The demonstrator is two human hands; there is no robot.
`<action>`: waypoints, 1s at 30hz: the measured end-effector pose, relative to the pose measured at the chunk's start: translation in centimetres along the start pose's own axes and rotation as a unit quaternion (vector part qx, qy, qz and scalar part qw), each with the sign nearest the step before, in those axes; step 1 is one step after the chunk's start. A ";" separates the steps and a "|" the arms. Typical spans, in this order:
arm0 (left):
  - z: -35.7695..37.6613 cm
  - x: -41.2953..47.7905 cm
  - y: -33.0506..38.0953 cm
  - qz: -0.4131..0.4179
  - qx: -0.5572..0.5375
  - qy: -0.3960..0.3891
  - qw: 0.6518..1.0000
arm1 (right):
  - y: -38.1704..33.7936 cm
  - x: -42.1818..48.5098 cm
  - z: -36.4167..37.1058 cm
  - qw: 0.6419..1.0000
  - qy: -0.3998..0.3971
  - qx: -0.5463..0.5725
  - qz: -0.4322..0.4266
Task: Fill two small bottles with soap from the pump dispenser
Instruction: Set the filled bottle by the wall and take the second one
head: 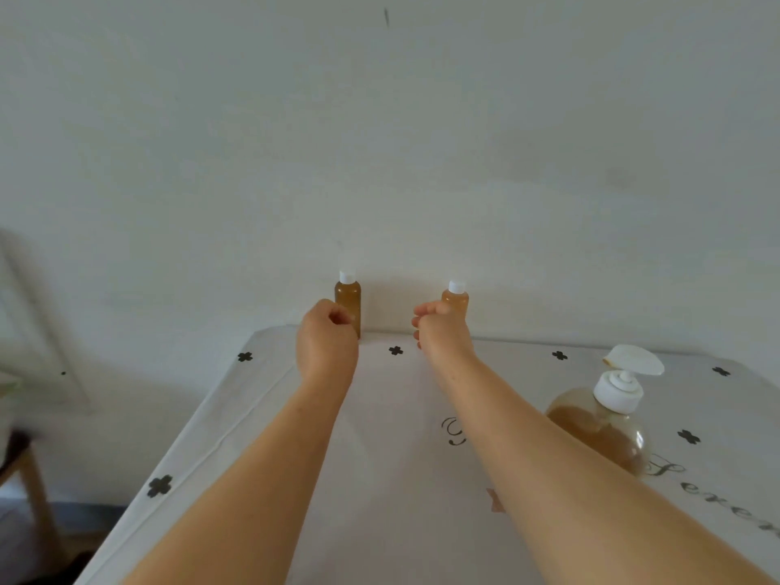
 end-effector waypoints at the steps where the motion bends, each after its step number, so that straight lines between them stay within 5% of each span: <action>1: -0.8 0.6 -0.3 -0.004 -0.003 0.008 1.000 | 0.2 -0.1 1.1 1.000 -0.028 -0.010 0.009; 11: 1.6 3.7 -0.7 -0.001 -0.065 -0.133 0.989 | -0.6 0.0 7.4 0.982 -0.171 -0.079 0.007; 23: 0.2 0.3 0.9 0.053 -0.030 -0.113 0.992 | -0.9 -2.9 3.5 0.989 -0.144 -0.026 0.006; 30: 0.2 -6.1 2.1 0.030 -0.058 -0.176 0.982 | 0.3 -8.1 -1.4 0.991 -0.131 0.023 0.018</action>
Point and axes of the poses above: each hand's wrist, its own x-axis towards the middle knuckle, its own z-axis out of the palm, y = z × x, the point moved 8 cm from there along x, towards the middle knuckle, and after that the axes turned 4 degrees about x, right-handed, at the moved point
